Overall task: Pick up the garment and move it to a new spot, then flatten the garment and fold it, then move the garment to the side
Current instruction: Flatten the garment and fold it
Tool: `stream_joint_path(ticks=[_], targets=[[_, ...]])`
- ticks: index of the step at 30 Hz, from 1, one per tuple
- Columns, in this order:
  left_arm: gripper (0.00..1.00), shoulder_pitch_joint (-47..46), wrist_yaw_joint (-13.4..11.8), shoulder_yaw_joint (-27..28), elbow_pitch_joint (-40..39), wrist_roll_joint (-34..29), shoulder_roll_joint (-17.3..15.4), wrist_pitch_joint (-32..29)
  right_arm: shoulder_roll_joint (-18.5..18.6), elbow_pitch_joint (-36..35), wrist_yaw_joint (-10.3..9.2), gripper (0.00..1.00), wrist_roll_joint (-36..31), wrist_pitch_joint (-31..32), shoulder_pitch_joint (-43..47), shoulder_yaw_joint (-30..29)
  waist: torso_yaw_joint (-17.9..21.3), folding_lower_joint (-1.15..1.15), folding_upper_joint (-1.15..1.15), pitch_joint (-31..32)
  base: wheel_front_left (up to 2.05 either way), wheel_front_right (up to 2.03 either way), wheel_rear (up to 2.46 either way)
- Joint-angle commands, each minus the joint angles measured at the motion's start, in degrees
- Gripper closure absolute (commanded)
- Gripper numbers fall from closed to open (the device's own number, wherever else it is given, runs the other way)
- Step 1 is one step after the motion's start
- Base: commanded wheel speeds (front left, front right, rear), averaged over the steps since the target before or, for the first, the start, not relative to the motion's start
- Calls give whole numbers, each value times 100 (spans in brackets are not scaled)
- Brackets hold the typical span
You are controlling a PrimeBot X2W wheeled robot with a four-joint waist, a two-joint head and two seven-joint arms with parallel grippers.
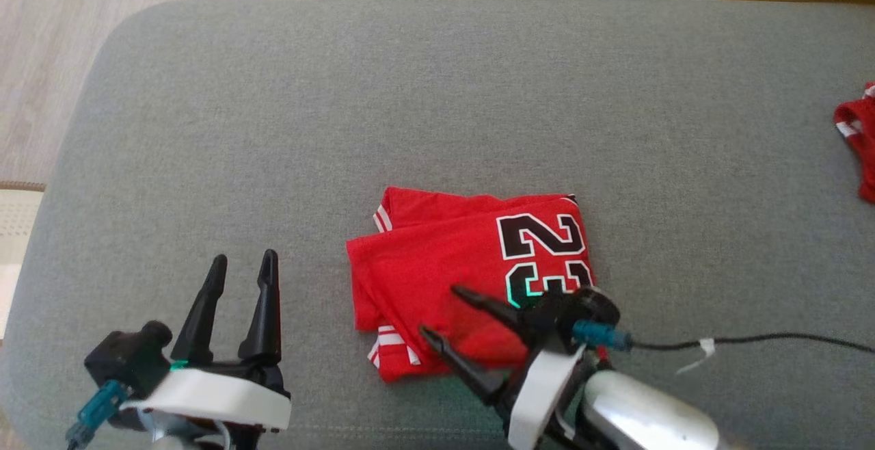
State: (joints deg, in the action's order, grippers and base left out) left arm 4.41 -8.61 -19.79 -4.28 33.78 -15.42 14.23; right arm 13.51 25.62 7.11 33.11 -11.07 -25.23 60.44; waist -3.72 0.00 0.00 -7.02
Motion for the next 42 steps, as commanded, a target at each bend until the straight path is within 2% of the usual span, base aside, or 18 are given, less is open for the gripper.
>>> stream_joint_path(ticks=[1, 8, 15, 19, 28, 30, 32, 35, 42], targets=[[0, -231, -22, 188, -191, -42, -99, 60, 53, -192, 37, 0, 6, 29, 106, 29, -16, 0, 0, 0, 0, 0, 0], [0, -235, -34, 166, -185, -36, -98, 61, 79, -223, 37, 0, -133, 197, 111, 240, -73, 0, 0, -11, 0, 0, 0], [0, -265, -10, 99, -158, -31, -78, 57, -244, 130, 37, 0, -236, 260, -270, 682, -192, 0, 0, -13, 0, 0, 0], [0, -278, -2, 55, -113, -27, -36, 56, -411, 583, 37, 14, -118, 340, -541, 902, -362, 0, 0, -15, 0, 0, 0], [0, -255, 32, 52, -26, -17, 49, 64, -580, 1390, 37, 33, 12, 567, -890, 1100, -612, 0, 0, 16, 0, 0, 0], [0, -249, 44, 58, -16, -19, 64, 66, -618, 1498, 37, 49, 35, 600, -942, 1144, -642, 0, 0, 24, 0, 0, 0], [0, -241, 54, 70, -6, -23, 76, 68, -652, 1595, 37, 61, 51, 624, -993, 1176, -663, 0, 0, 31, 0, 0, 0], [0, -229, 65, 92, 1, -29, 90, 70, -707, 1671, 37, 99, 90, 631, -1064, 1213, -669, 0, 0, 31, 0, 0, 0], [0, -207, 83, 142, 2, -45, 111, 72, -804, 1646, 37, 100, 303, 413, -1225, 1219, -623, 0, 0, 31, 0, 0, 0]])
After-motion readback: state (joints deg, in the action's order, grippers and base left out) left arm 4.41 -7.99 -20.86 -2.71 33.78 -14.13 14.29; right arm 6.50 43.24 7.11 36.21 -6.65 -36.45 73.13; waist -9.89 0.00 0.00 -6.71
